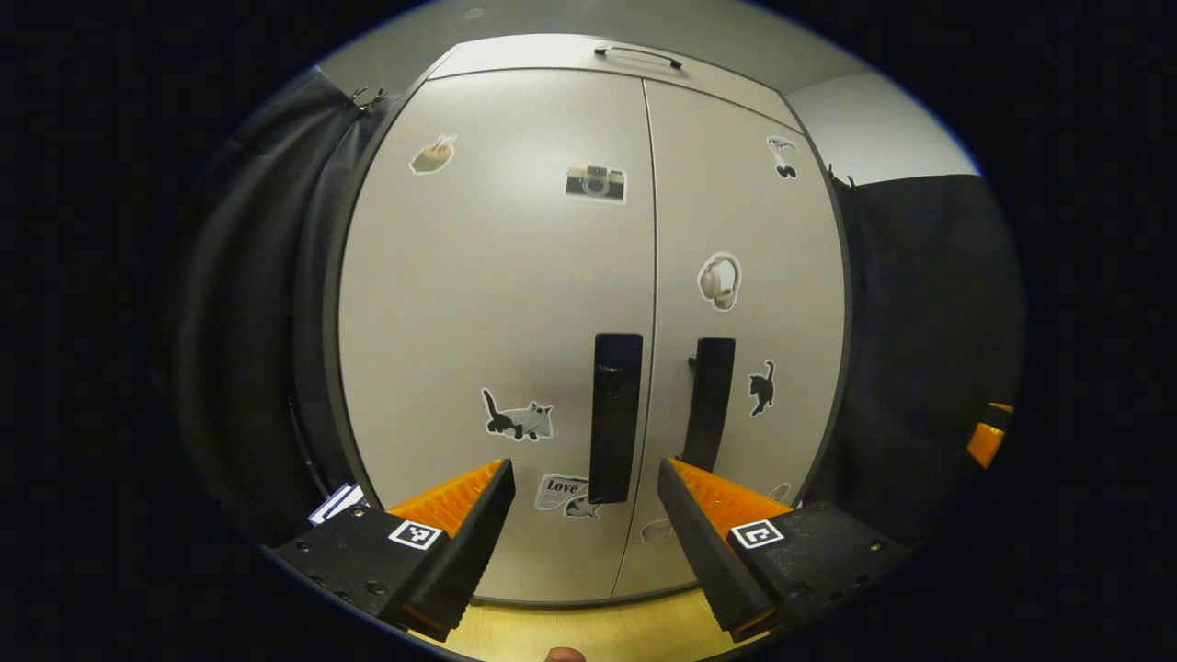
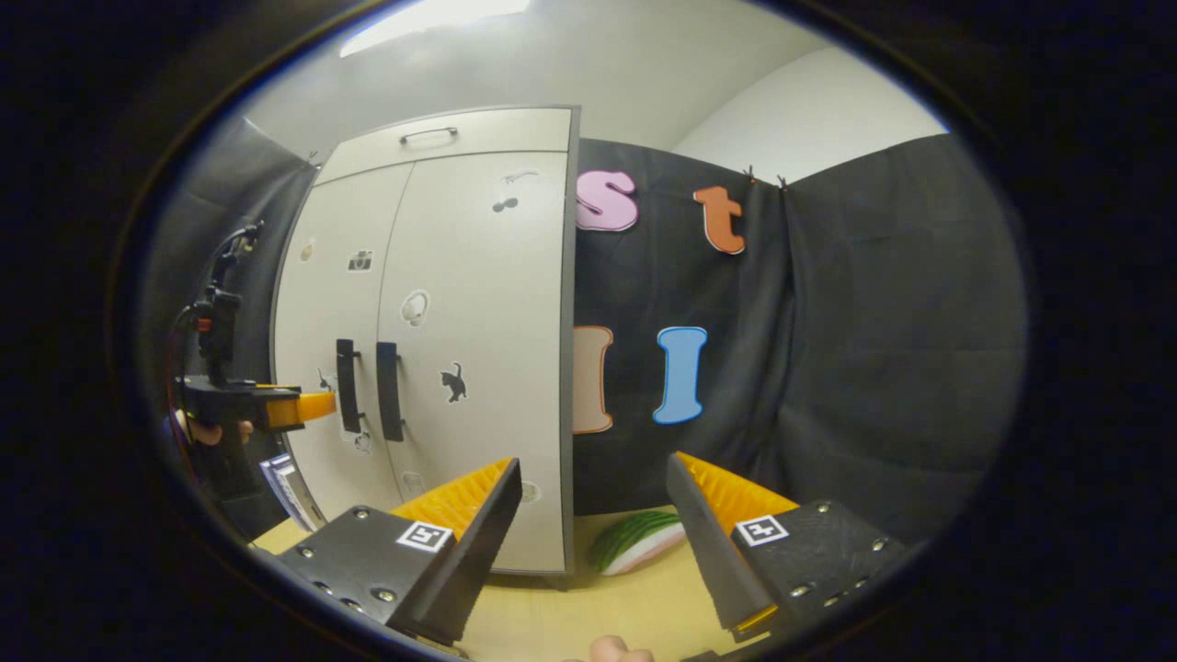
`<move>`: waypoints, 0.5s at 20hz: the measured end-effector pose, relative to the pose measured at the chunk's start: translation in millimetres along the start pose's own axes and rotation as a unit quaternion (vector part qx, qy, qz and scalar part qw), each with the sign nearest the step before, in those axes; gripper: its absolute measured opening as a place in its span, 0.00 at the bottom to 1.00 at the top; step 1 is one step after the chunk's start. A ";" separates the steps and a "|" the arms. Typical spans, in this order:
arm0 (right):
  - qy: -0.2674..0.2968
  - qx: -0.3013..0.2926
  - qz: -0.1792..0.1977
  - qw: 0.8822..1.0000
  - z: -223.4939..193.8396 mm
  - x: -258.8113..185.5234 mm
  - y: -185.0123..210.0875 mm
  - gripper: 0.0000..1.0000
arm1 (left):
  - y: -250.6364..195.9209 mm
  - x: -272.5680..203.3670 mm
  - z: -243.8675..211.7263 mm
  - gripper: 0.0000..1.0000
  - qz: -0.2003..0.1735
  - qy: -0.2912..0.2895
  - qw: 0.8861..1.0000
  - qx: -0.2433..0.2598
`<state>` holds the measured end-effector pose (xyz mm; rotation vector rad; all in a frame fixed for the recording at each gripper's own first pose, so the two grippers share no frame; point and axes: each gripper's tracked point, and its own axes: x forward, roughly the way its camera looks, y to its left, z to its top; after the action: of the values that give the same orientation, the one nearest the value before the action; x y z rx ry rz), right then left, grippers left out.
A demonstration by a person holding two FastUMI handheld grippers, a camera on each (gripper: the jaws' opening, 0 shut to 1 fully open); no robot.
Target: Grasp the bottle in the cabinet with the left hand and place it on the coaster, then close the right door with the right hand and the left door with the left hand.
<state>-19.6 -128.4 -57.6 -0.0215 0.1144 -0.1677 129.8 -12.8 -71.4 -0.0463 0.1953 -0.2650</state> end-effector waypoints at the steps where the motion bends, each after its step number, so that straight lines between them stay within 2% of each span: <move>1: -0.001 -0.002 0.006 1.000 1.9 0.4 3.3 0.93 | -1.7 -9.5 7.5 0.98 0.004 -0.005 1.000 0.001; 3: -0.002 -0.008 0.016 1.000 5.5 1.9 8.7 0.96 | -5.1 -27.9 19.9 0.98 0.012 -0.009 1.000 0.000; 7: -0.008 -0.011 0.020 1.000 26.8 3.9 8.2 0.96 | -19.8 -60.9 49.5 0.98 0.022 -0.036 0.999 -0.020; 8: -0.016 -0.005 0.019 1.000 38.4 4.1 6.9 0.93 | -25.1 -68.3 56.0 0.98 0.024 -0.042 0.998 -0.026; 10: -0.030 0.005 0.014 0.999 58.6 5.3 1.3 0.92 | -39.0 -82.1 67.8 0.96 0.024 -0.053 0.998 -0.031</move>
<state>-7.4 -127.4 0.0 -0.0150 0.0532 -0.1396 55.5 -27.3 13.1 -0.1171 0.0993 -0.2082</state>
